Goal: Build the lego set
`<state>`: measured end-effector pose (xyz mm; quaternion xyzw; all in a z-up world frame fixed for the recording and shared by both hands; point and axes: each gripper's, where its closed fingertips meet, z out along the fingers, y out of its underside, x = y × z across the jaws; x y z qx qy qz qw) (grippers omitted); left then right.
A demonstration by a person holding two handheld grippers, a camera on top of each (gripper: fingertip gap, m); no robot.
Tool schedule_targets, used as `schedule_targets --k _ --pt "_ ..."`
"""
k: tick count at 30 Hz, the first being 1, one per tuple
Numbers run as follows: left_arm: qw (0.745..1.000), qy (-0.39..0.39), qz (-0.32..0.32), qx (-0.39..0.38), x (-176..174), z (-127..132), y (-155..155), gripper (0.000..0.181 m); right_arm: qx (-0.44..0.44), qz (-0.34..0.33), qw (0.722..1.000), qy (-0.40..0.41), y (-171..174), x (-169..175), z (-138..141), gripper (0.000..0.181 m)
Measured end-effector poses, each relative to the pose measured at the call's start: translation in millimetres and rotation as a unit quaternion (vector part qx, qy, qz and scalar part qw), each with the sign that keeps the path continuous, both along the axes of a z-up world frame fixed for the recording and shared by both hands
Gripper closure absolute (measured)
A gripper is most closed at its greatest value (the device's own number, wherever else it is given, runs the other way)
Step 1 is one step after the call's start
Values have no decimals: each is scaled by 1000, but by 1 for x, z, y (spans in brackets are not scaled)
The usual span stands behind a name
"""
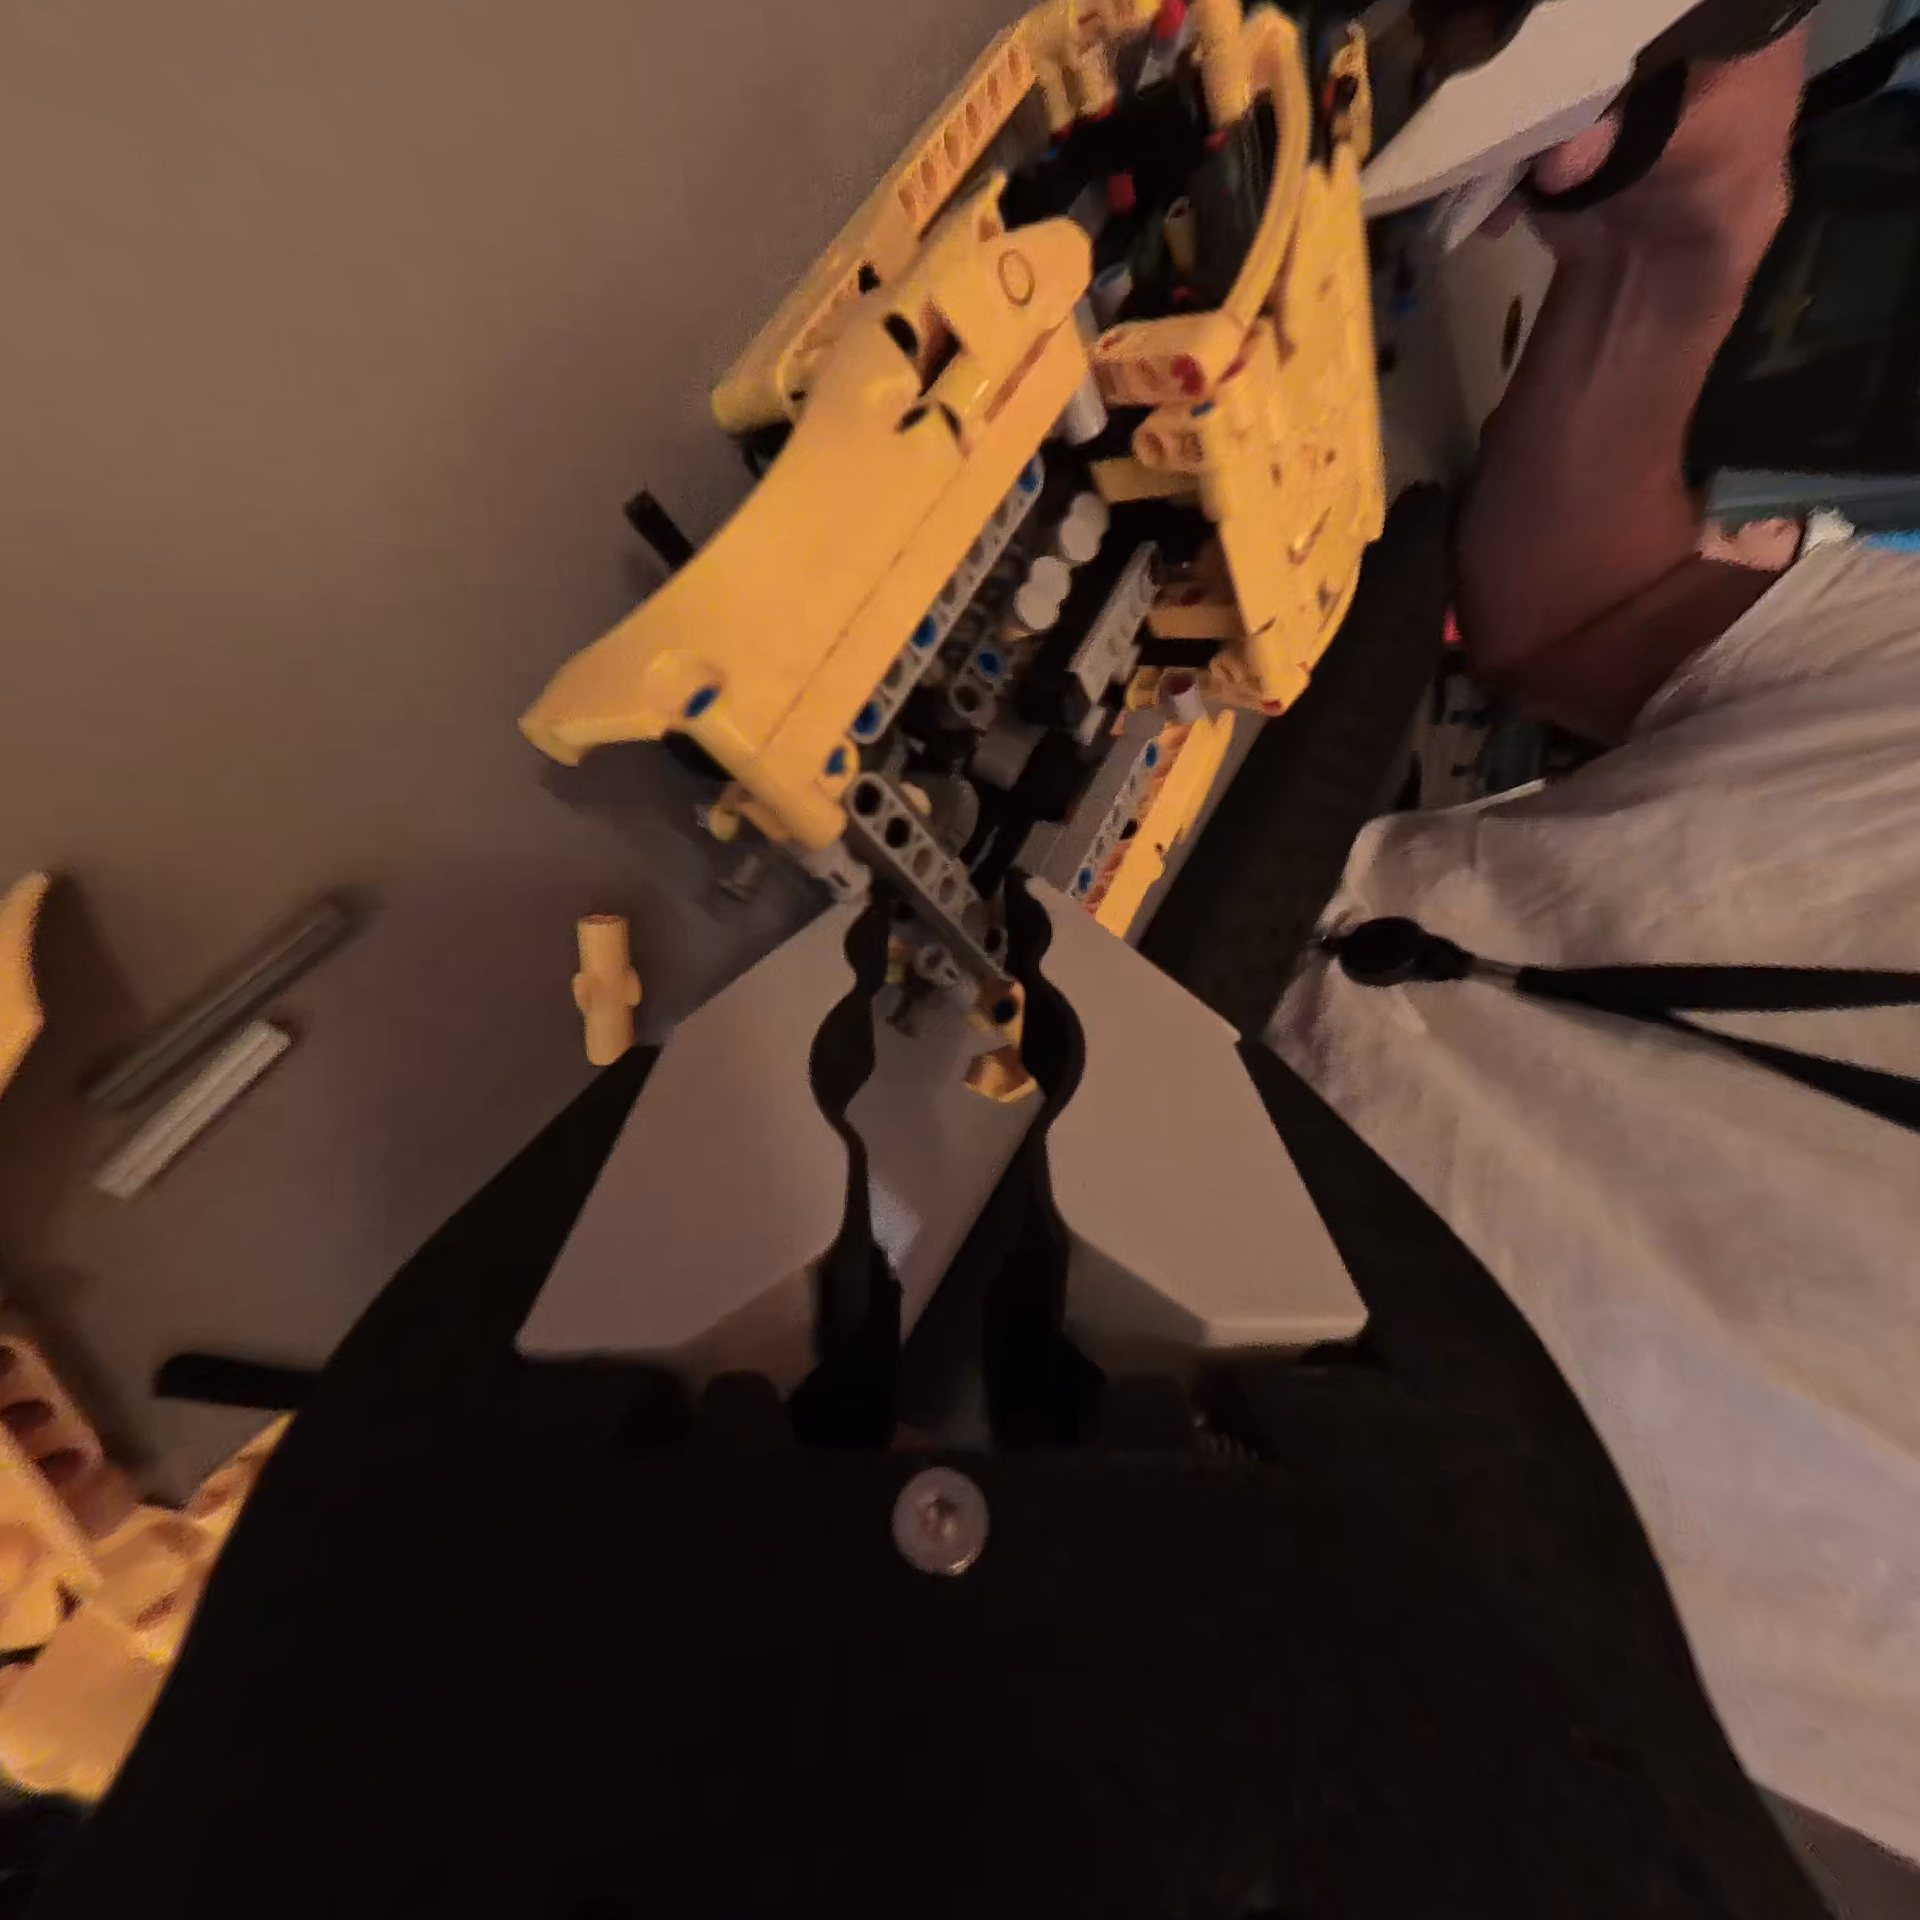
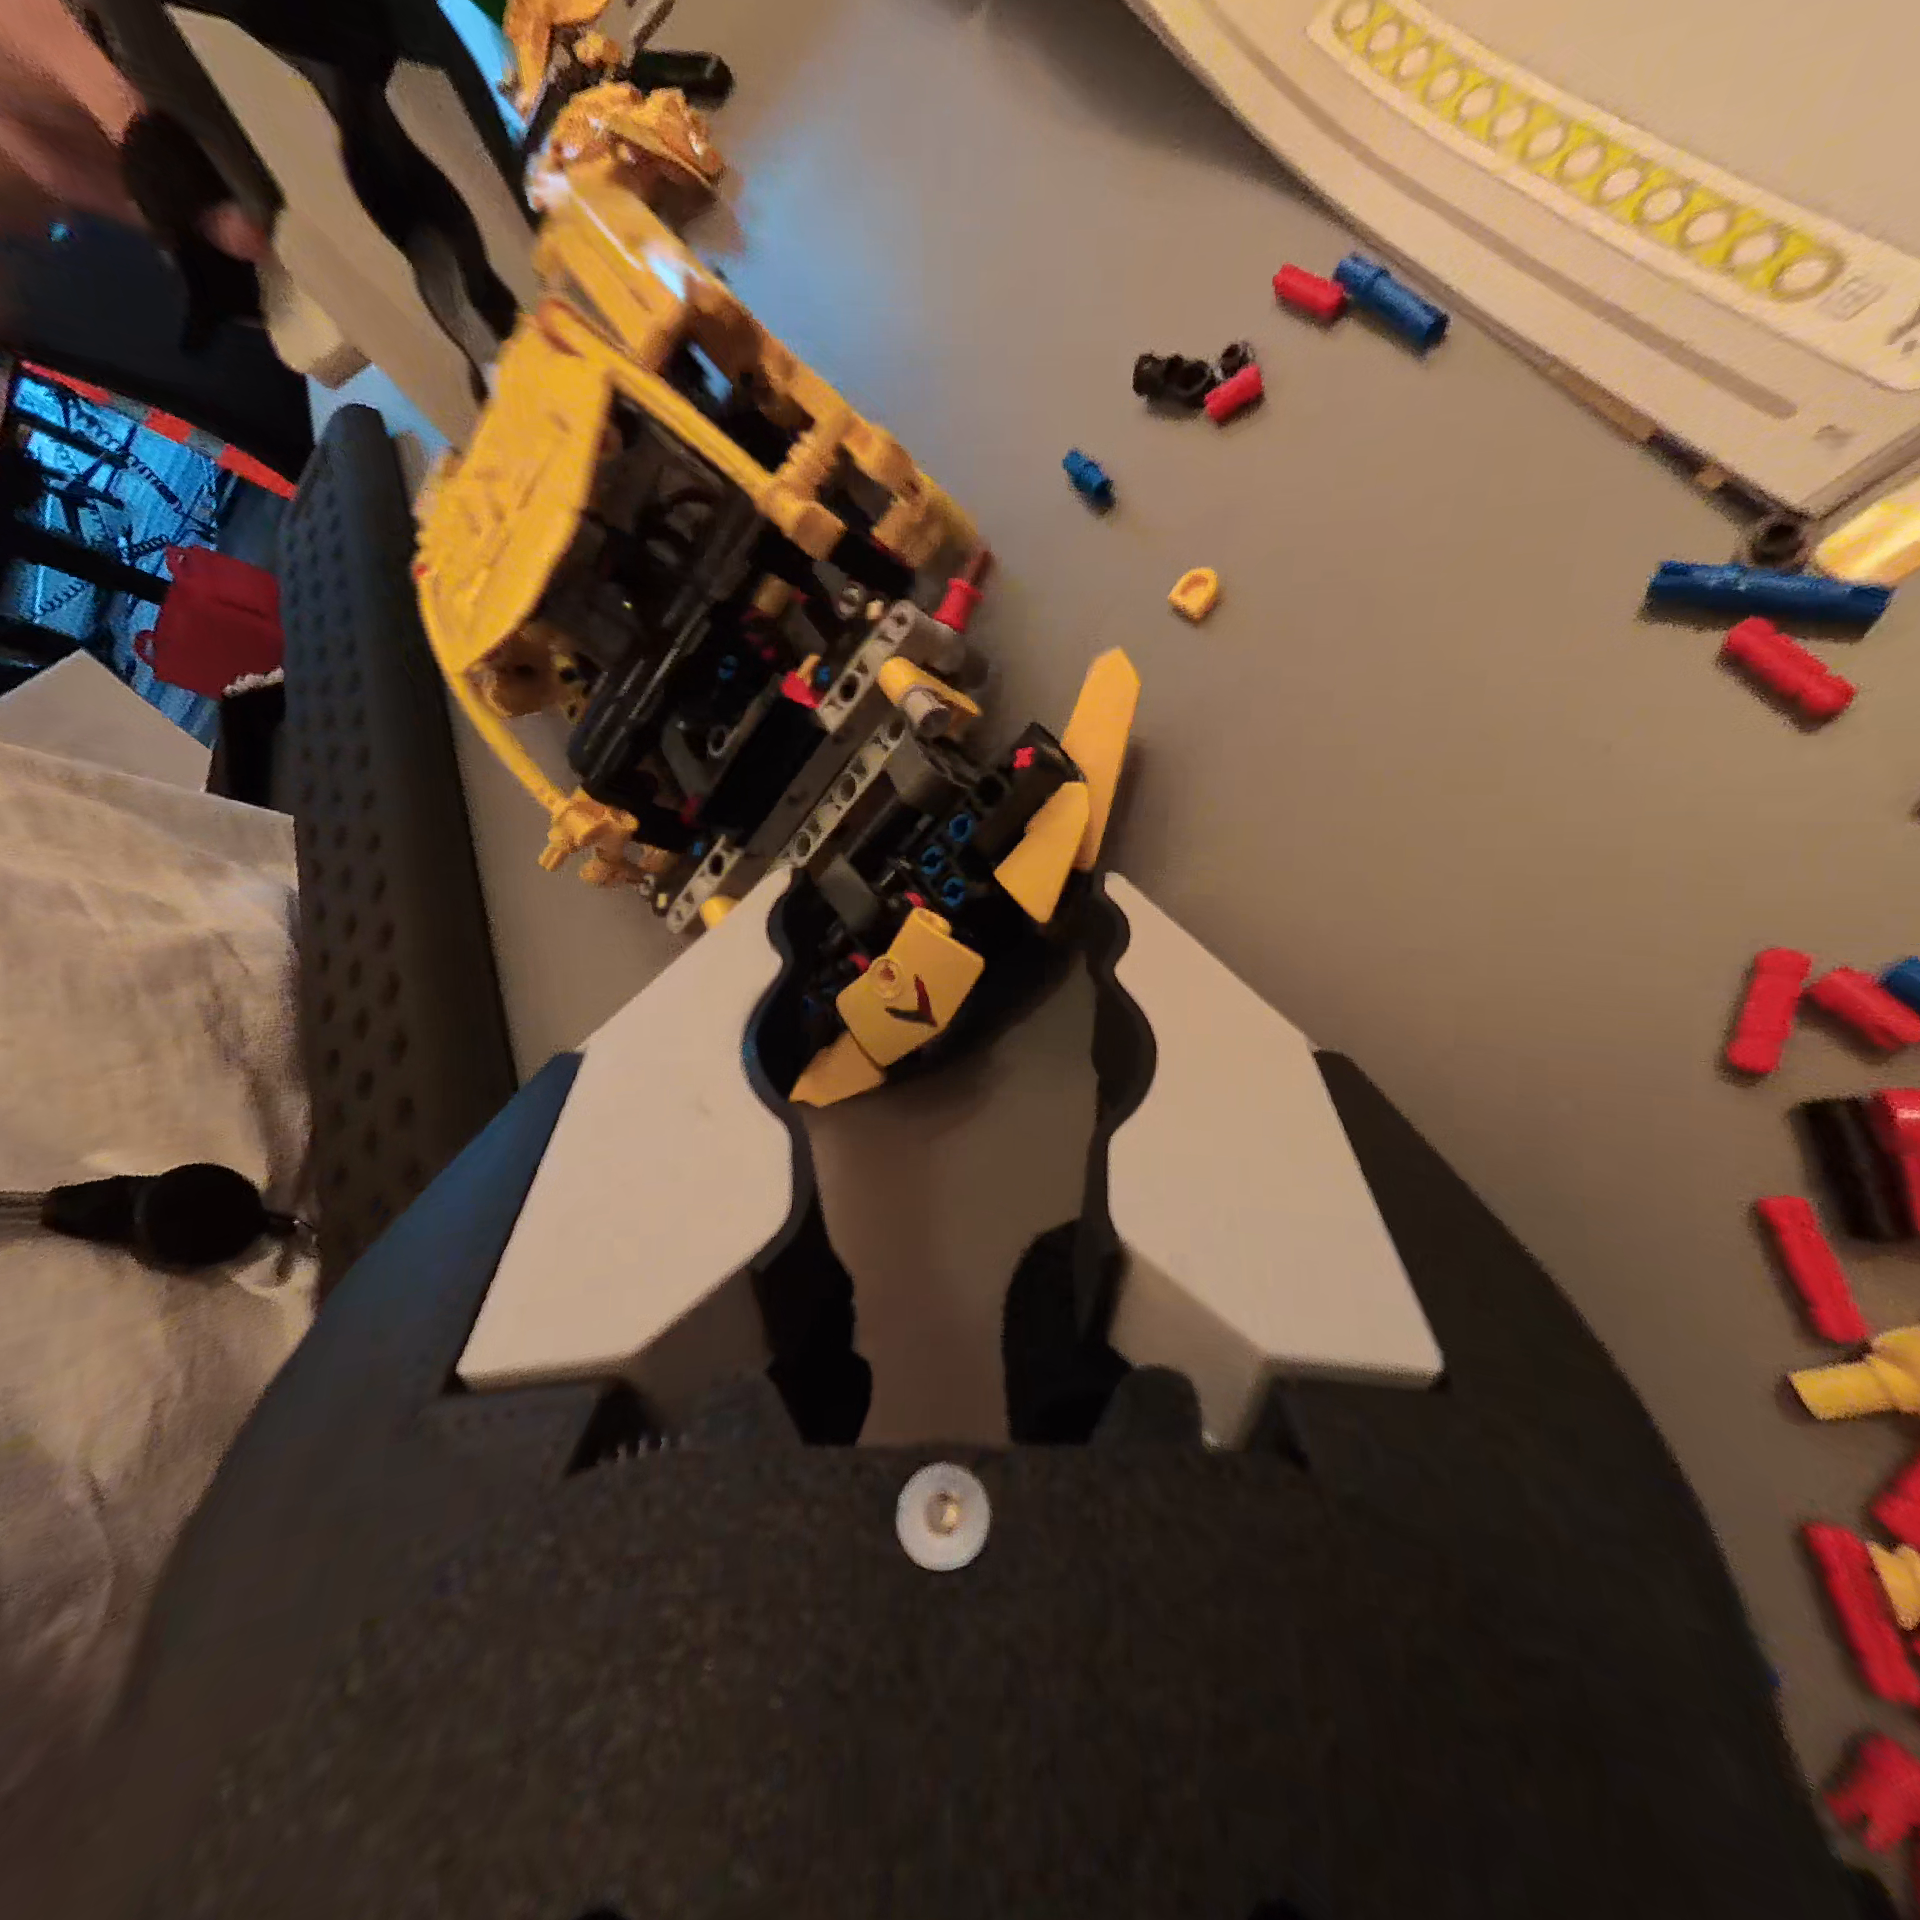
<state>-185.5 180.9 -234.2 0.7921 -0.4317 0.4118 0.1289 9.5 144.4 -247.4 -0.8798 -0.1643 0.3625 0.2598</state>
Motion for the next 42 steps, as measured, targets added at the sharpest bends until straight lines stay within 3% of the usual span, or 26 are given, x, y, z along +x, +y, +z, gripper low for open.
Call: schedule_targets --k 4,7,9,11,15,18,22,33,42 --pt "1000 8 -20 1 -2 0 1 158 1 16 1000 -5 -3 4 1 129" --pt "1000 1 -21 -2 -4 3 0 152 12 17 998 -53 1 34 12 131" --pt "1000 -11 -17 -10 -7 9 -1 152 76 12 993 -93 27 51 31 129" --pt "1000 -23 -10 -4 -13 13 1 150 176 55 976 -113 61 35 45 114" --pt "997 -71 12 25 -22 27 -1 149 169 157 959 -165 97 -11 13 111" --pt "992 -112 27 61 -31 38 -4 149 186 207 946 -169 106 -34 7 120" --pt "983 -159 32 90 -41 47 -12 149 182 260 916 -245 108 -31 -17 122" --pt "971 -213 47 98 -42 56 -12 150 149 237 920 -274 96 11 -18 153" --pt "965 -234 36 113 -37 62 -21 150 100 173 930 -309 54 82 -18 155"
